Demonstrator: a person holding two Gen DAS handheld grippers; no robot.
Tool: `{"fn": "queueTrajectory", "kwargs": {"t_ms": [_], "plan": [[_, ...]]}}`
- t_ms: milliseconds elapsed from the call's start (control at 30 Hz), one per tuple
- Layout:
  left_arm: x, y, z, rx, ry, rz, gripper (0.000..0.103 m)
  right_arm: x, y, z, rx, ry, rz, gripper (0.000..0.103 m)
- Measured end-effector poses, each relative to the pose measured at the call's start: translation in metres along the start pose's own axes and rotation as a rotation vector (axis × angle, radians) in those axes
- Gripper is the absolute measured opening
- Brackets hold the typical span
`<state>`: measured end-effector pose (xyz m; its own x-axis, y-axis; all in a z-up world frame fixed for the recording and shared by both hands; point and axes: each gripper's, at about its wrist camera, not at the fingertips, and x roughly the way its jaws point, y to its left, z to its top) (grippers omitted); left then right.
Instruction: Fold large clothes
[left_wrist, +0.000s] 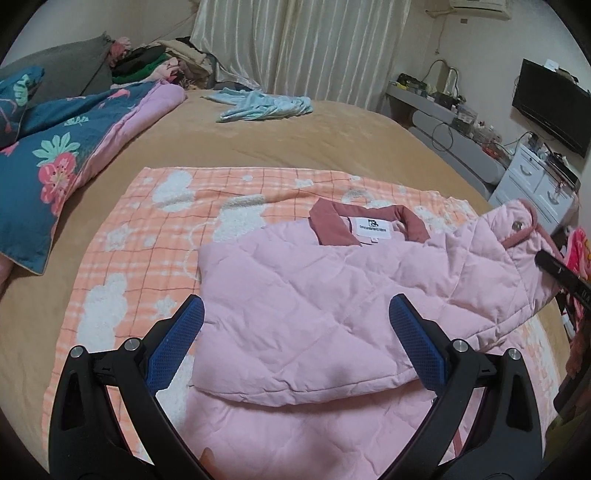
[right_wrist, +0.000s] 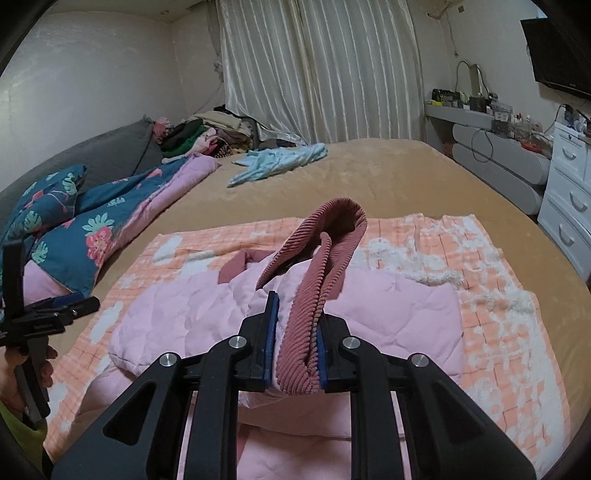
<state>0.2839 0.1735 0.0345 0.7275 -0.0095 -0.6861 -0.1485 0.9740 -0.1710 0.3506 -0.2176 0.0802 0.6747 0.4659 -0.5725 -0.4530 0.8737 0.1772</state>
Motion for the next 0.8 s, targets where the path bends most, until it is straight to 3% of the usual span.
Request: {"fn": "queueTrajectory", "kwargs": {"t_ms": [533,733,800], "plan": [[0.032,-0.012,-0.011,0.012,0.062,-0.013,0.094,0.030,-0.026,-0.036,0.060,0.097,-0.047,0.019],[0.046,-0.026,-0.020,0.032,0.098,-0.030,0.094,0.036,-0.031,-0.043,0.081,0.134,-0.049,0.024],[0.050,-0.030,-0.023,0.032,0.112,-0.041,0.094,0.039,-0.030,-0.045,0.072,0.151,-0.056,0.033]]}}
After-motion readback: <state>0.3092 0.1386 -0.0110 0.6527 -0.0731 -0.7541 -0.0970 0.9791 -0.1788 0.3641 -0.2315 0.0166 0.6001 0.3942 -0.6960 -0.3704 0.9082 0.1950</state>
